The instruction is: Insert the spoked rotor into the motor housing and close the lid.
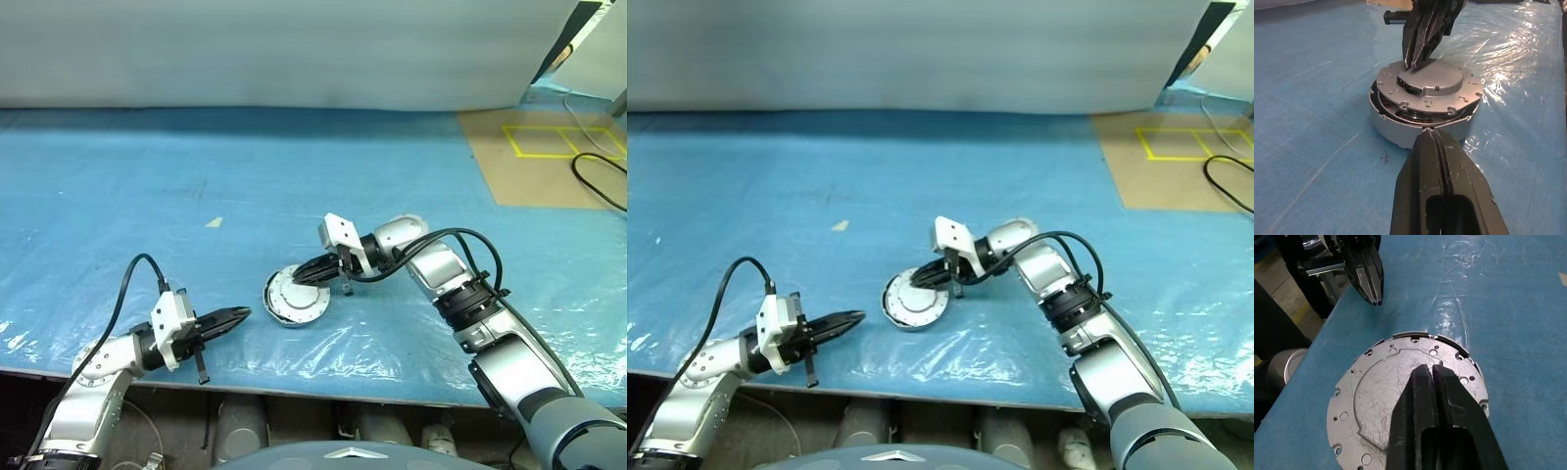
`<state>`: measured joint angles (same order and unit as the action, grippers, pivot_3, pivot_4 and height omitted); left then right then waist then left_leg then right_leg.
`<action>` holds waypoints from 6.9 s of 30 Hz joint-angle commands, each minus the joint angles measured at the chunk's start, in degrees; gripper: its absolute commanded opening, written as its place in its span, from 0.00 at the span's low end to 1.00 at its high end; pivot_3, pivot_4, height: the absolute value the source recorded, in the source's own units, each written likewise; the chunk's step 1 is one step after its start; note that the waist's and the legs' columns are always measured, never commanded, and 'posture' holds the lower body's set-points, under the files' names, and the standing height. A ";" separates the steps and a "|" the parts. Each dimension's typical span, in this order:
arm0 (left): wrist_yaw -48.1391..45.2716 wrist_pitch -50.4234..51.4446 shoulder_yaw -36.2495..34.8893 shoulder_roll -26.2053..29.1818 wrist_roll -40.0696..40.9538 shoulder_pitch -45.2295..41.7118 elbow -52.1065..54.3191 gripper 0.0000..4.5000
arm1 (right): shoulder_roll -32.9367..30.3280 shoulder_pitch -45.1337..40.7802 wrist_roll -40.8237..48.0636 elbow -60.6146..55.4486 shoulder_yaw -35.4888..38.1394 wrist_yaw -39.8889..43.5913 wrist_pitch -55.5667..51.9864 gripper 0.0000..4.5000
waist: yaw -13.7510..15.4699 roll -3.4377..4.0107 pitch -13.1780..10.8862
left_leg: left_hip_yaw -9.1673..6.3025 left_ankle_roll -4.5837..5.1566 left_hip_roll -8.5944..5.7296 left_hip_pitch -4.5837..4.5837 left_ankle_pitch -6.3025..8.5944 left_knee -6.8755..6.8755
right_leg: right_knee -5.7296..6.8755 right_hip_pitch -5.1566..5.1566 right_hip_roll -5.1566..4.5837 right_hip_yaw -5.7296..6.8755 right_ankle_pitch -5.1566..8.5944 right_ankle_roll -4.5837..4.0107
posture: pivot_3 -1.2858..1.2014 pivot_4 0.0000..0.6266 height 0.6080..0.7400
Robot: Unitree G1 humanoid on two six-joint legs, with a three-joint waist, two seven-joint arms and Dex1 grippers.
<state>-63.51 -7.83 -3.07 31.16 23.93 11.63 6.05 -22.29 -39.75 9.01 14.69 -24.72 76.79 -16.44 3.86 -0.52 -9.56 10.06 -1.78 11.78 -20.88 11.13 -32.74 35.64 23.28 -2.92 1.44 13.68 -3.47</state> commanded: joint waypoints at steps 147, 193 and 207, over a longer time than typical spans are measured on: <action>6.13 3.62 6.09 -3.84 -2.36 -8.39 2.22 0.00 | 0.02 8.84 -7.16 2.55 -3.36 -4.91 6.60 0.66 | 0.03 0.09 0.29 | -0.02 0.01 -0.02 0.93 0.02 0.35 | -0.18 -0.64 -0.02 -0.23 0.03 0.03 | 0.52 0.24 1.00; 3.72 -7.72 10.32 -2.91 -9.75 -12.94 -13.92 0.00 | 0.95 7.77 -5.62 1.75 -0.96 -7.53 5.47 0.95 | 0.10 0.23 0.43 | -0.03 0.01 -0.08 1.22 0.02 0.62 | -0.35 -0.85 -0.09 -0.28 0.29 0.48 | 0.52 0.24 1.00; 3.21 -8.54 10.22 -2.91 -9.27 -13.24 -14.82 0.00 | -2.22 3.53 0.67 -10.81 6.20 -7.03 -1.51 1.00 | 0.17 0.26 0.37 | 0.02 -0.01 -0.09 0.58 0.01 0.78 | -0.76 -0.43 -0.09 -0.23 0.05 0.10 | 0.52 0.24 1.00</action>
<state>-60.15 -16.81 6.37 28.05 16.08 -2.04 -7.50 -24.41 -35.14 7.89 7.66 -20.27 69.80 -17.57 4.03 -0.26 -9.19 10.08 -1.80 11.69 -20.33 11.13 -31.93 34.86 22.89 -3.01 1.21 13.73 -3.37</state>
